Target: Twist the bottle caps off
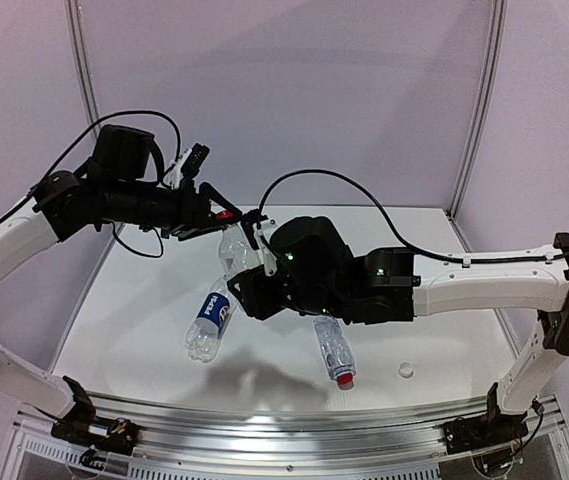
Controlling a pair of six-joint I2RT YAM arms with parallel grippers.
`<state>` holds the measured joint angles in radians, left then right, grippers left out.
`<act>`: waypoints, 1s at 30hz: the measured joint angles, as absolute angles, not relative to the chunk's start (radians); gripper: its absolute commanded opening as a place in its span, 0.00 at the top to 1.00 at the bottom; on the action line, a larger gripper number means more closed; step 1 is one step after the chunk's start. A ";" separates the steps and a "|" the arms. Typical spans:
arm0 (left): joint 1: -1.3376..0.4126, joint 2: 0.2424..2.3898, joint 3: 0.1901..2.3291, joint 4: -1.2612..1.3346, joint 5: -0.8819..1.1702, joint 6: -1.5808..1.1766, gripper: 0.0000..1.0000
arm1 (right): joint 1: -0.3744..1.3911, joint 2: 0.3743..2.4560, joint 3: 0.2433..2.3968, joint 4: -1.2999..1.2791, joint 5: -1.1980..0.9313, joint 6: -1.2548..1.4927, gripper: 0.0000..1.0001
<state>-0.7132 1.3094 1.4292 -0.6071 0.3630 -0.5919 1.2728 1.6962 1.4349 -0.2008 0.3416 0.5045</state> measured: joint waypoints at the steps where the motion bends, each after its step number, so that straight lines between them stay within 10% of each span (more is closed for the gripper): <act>1: -0.720 1.309 1.427 -0.619 0.373 -0.588 0.23 | 1.271 1.691 1.419 -0.192 0.346 0.503 0.68; 5: -0.717 1.299 1.421 -0.630 0.405 -0.576 0.01 | 1.265 1.662 1.364 -0.154 0.353 0.518 0.67; 30: -0.566 1.171 1.296 -0.393 0.764 -0.625 0.13 | 1.102 1.478 0.982 0.300 -0.245 0.633 0.68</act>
